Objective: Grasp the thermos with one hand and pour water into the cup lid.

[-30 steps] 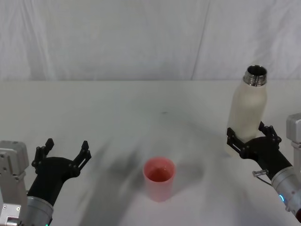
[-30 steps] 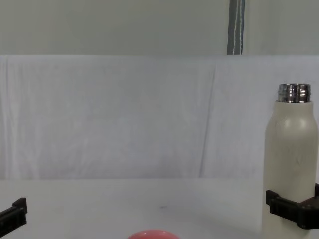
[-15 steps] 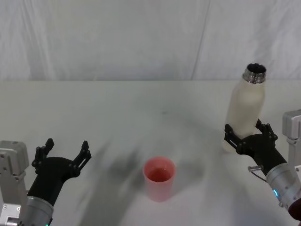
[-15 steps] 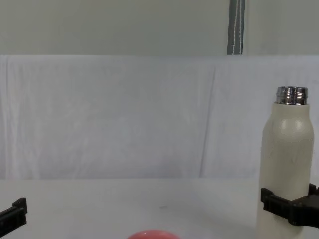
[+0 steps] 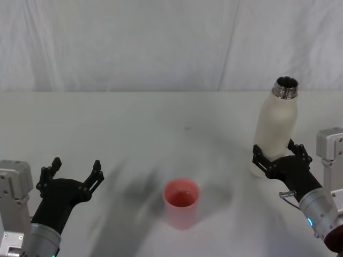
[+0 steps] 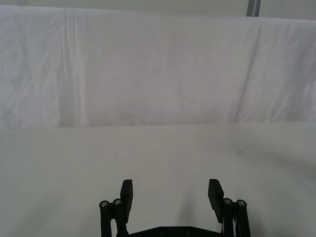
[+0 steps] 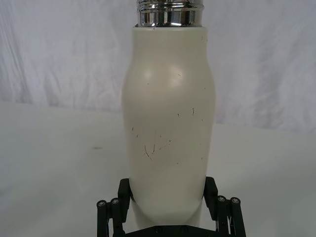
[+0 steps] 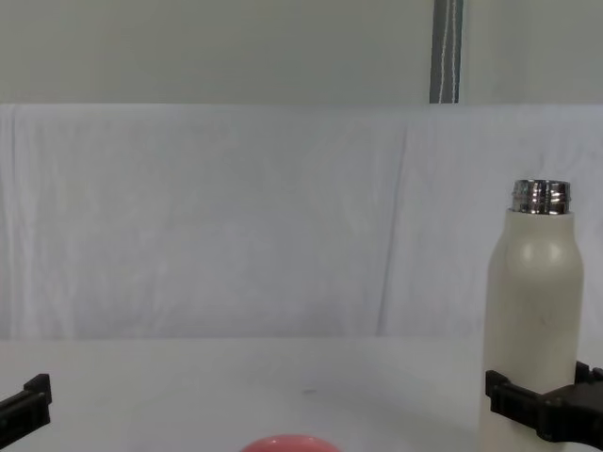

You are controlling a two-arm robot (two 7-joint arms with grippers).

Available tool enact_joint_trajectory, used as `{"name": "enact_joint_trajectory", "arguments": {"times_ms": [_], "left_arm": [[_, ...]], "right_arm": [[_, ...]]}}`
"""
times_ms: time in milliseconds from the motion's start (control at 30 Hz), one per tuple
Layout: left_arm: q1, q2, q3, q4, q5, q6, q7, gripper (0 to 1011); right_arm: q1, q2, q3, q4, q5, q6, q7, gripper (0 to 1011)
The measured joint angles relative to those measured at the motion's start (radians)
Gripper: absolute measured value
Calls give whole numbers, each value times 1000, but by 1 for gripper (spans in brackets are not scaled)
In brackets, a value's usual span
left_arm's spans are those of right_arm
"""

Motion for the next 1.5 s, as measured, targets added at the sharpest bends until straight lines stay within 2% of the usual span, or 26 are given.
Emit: {"name": "enact_joint_trajectory", "arguments": {"times_ms": [933, 1033, 1500], "left_arm": [[0, 0, 0, 0, 0, 0, 0, 1001], [0, 0, 0, 0, 0, 0, 0, 1001], [0, 0, 0, 0, 0, 0, 0, 1001]], "right_arm": [[-2, 0, -1, 9, -8, 1, -2, 935], [-2, 0, -1, 9, -8, 1, -2, 1001], [-2, 0, -1, 8, -8, 1, -2, 1001]]}}
